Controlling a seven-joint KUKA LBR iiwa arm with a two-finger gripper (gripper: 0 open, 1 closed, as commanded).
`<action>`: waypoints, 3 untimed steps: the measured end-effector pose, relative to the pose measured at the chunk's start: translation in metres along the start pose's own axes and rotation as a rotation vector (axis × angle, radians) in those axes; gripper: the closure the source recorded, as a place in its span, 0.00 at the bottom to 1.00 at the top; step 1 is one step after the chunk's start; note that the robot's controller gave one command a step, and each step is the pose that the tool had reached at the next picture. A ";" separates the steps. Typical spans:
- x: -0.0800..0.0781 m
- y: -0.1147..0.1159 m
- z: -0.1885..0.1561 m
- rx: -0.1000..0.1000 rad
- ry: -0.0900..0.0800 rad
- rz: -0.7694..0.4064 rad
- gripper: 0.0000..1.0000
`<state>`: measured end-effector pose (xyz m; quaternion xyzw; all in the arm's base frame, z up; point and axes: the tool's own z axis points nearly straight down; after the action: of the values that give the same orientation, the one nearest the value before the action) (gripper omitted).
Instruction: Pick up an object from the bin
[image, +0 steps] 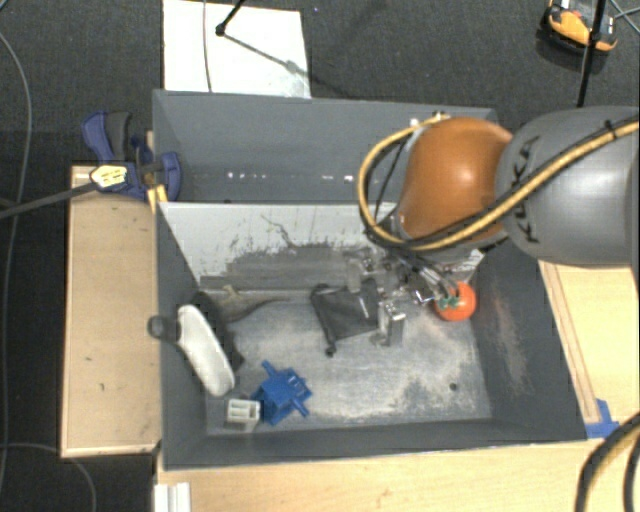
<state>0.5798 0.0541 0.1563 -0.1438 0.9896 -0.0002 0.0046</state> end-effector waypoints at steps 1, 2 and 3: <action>-0.002 0.005 0.072 0.000 -0.004 0.209 0.00; -0.010 -0.009 0.085 0.001 -0.007 -0.156 1.00; -0.009 -0.009 0.085 0.001 -0.006 -0.156 1.00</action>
Offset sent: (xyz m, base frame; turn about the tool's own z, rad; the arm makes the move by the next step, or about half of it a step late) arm 0.0108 -0.0058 -0.0863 -0.1572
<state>0.5919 0.0485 0.0712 -0.2204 0.9754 -0.0004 0.0073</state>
